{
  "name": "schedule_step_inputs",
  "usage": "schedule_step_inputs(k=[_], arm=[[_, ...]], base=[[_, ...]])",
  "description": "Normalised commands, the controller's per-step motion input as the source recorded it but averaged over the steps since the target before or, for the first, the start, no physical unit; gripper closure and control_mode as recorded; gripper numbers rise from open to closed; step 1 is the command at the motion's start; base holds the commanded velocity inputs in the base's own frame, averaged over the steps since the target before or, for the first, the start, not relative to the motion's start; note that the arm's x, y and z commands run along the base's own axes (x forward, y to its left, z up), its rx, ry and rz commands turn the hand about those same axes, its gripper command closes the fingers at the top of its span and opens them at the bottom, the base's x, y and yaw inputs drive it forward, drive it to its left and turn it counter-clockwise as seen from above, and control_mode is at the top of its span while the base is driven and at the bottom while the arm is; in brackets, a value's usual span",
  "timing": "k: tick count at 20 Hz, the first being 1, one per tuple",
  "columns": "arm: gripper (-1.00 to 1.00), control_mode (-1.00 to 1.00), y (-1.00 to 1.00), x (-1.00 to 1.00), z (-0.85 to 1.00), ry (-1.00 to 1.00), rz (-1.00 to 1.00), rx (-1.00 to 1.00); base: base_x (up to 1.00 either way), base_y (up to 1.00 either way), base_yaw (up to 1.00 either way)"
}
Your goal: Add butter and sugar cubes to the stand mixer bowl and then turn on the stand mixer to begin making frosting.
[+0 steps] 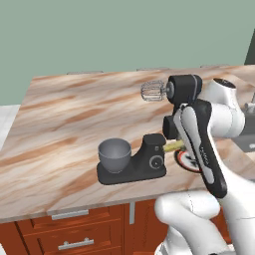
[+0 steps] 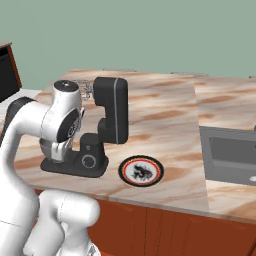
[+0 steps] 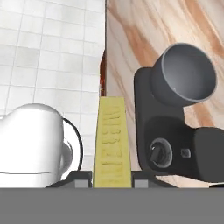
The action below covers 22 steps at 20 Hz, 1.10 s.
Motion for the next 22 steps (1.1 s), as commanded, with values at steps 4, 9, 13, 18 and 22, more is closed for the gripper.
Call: schedule_step_inputs(k=[4,9,13,18,22], arm=[[1.0,-1.0,0.95,0.38,0.15,0.21,-0.19,-0.22],[1.0,-1.0,0.79,0.63,0.0,0.3,-0.17,-0.15],[1.0,-1.0,0.41,0.63,0.0,0.21,-0.1,0.0],[1.0,-1.0,0.28,0.44,-0.12,0.1,-0.15,0.0],[1.0,-1.0,0.21,0.42,-0.38,0.0,-0.2,0.0]], base=[[0.0,0.0,0.0],[0.0,0.0,0.0],[0.0,0.0,0.0],[0.0,0.0,0.0],[0.0,0.0,0.0]])
